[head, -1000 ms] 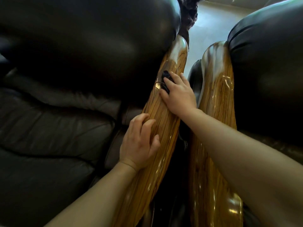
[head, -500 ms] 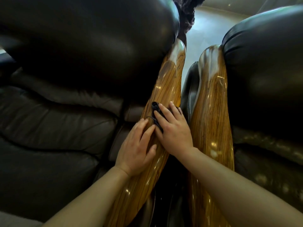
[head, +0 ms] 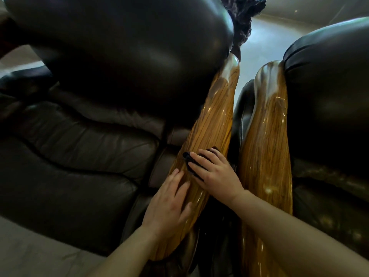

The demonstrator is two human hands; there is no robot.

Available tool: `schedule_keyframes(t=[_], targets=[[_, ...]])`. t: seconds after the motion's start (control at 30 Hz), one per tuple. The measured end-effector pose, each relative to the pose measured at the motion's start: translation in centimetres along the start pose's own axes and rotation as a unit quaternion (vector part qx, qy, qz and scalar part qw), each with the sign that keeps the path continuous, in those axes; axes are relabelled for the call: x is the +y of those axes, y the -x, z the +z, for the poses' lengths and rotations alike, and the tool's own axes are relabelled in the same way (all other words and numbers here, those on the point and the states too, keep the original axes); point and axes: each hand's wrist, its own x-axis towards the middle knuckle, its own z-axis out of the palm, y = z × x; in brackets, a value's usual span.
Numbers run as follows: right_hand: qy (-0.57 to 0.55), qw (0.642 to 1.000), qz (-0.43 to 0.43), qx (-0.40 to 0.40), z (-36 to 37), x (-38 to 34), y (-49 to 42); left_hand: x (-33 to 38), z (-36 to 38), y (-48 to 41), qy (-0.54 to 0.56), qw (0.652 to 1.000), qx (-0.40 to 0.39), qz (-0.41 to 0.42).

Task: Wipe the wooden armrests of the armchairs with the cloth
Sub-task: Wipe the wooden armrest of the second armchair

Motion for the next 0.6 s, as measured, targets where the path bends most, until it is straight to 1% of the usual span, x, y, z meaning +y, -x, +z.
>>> schedule_keyframes(t=[0.03,0.07,0.1,0.23,0.3,0.33,0.4,0.47,0.6], targets=[[0.008,1.000,-0.017,-0.012,-0.3,0.3,-0.7,0.1,0.0,0.3,0.000,1.000,-0.009,-0.007],[0.014,1.000,-0.011,-0.022,-0.7,0.7,-1.7,0.1,0.0,0.5,0.000,1.000,-0.018,-0.013],[0.017,0.999,0.015,-0.026,-1.0,1.2,-2.9,0.2,0.0,0.6,-0.002,1.000,-0.021,-0.017],[0.002,0.982,0.187,-0.007,-1.4,2.4,-6.5,0.6,-0.2,0.3,-0.009,1.000,-0.012,-0.021],[-0.006,0.974,0.225,0.012,-1.1,1.6,-6.6,0.6,-0.3,0.2,-0.009,1.000,-0.014,-0.017],[-0.002,0.974,0.225,0.023,-0.8,0.9,-6.1,0.6,-0.3,0.3,-0.008,1.000,-0.016,-0.016],[0.007,0.982,0.187,0.034,-0.4,-0.5,-4.5,0.5,-0.6,0.2,-0.009,1.000,-0.021,-0.017],[0.010,0.991,0.133,0.008,-0.1,-1.5,-2.9,0.5,-1.0,0.0,-0.011,0.999,-0.030,-0.016],[0.008,0.996,0.070,-0.046,-0.7,-2.3,-1.2,0.8,-2.3,0.0,-0.045,0.998,-0.051,-0.018]])
